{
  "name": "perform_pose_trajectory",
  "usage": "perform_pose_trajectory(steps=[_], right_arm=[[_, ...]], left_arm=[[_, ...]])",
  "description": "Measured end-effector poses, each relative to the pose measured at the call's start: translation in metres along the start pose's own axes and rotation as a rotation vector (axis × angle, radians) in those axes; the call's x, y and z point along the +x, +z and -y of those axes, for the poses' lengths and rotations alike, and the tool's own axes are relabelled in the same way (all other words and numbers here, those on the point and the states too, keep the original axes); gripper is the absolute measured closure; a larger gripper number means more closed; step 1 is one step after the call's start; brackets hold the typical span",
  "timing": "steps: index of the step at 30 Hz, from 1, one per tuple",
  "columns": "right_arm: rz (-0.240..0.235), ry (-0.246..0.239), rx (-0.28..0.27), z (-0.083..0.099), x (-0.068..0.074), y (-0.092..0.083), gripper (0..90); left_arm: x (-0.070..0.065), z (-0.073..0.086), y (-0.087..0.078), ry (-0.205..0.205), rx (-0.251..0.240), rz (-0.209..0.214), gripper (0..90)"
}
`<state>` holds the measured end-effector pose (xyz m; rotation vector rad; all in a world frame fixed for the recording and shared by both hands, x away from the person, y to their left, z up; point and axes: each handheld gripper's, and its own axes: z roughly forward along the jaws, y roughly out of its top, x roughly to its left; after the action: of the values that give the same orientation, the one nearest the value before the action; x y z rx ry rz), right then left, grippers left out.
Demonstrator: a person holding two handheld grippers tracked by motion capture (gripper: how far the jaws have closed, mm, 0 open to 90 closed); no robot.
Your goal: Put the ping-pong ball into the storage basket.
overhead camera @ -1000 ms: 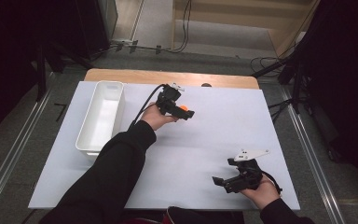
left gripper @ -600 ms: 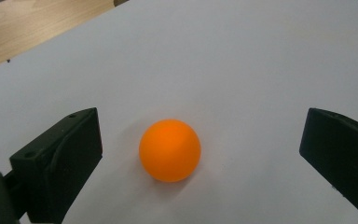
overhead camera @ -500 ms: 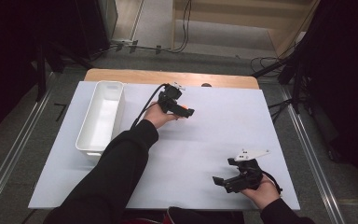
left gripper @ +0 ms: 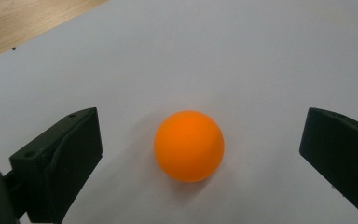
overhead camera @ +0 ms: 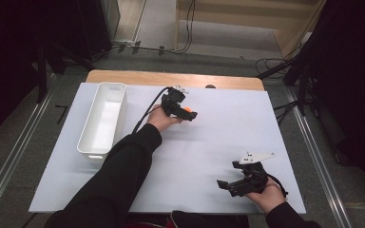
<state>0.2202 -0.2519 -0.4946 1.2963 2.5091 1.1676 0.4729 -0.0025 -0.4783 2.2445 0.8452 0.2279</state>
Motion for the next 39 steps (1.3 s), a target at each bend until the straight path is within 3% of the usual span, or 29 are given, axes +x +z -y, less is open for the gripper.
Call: perform_pose_trajectory(steps=[13, 33, 39], right_arm=[[-0.001, -0.004, 0.007, 0.001, 0.0, 0.0, 0.0], [0.005, -0.004, 0.011, 0.001, 0.0, 0.001, 0.0], [0.004, -0.01, 0.014, 0.001, 0.0, 0.001, 0.0]], left_arm=[[-0.001, 0.004, 0.006, -0.019, 0.005, 0.008, 0.0], [-0.003, 0.017, 0.027, 0.014, 0.042, -0.046, 0.0], [-0.004, 0.022, 0.028, 0.012, 0.02, -0.058, 0.1]])
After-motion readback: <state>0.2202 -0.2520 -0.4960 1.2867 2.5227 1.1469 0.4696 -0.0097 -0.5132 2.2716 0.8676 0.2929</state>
